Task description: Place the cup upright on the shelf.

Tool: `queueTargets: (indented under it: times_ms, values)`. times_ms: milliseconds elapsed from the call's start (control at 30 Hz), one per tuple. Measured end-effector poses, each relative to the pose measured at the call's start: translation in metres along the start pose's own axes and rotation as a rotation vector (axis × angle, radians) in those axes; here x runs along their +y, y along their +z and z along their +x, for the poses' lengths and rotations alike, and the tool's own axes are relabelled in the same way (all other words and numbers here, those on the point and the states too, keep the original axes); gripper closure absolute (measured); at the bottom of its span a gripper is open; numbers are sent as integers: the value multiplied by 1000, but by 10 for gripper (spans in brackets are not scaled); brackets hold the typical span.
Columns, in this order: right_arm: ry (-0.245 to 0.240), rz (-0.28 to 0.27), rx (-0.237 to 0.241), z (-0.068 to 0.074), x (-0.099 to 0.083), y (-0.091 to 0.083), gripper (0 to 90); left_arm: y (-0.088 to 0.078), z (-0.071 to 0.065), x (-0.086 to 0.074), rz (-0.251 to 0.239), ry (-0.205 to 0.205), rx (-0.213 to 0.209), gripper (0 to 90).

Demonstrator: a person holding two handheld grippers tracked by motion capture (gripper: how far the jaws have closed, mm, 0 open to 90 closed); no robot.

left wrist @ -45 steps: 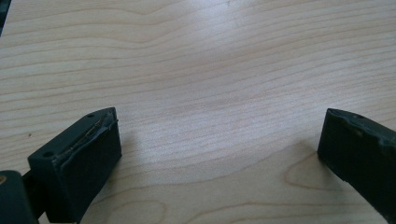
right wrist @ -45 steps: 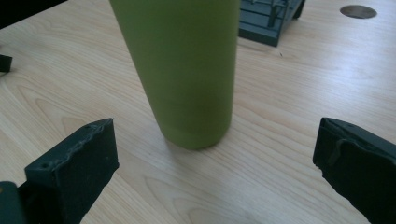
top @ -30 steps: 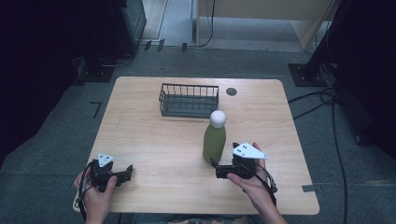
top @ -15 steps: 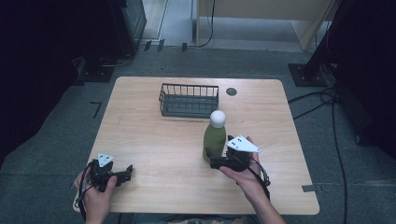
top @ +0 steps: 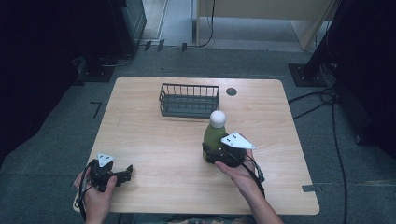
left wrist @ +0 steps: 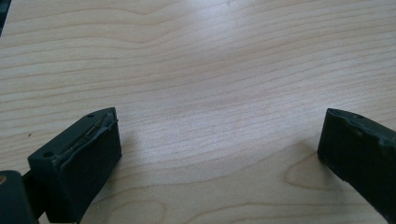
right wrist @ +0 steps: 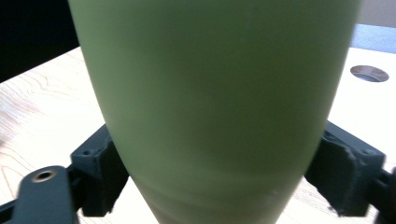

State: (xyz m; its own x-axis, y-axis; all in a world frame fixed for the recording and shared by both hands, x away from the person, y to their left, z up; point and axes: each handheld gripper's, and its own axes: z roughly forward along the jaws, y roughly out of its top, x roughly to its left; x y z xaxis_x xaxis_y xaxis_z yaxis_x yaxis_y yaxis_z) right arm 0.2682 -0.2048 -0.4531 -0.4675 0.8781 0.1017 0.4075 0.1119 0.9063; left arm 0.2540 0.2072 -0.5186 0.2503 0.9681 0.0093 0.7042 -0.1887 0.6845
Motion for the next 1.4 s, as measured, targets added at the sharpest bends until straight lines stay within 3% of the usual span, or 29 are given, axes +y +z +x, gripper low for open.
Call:
queueTargets:
  times_ms: [100,433,1400]
  values:
    - [-23,-10,-11,3,0,1,198,0,0,0,0,1,0,0]
    - [-33,-24,-25,1,7,4,204,0,0,0,0,2,0,0]
    - [-37,-67,-34,-6,77,21,205,0,0,0,-3,-2,0,0]
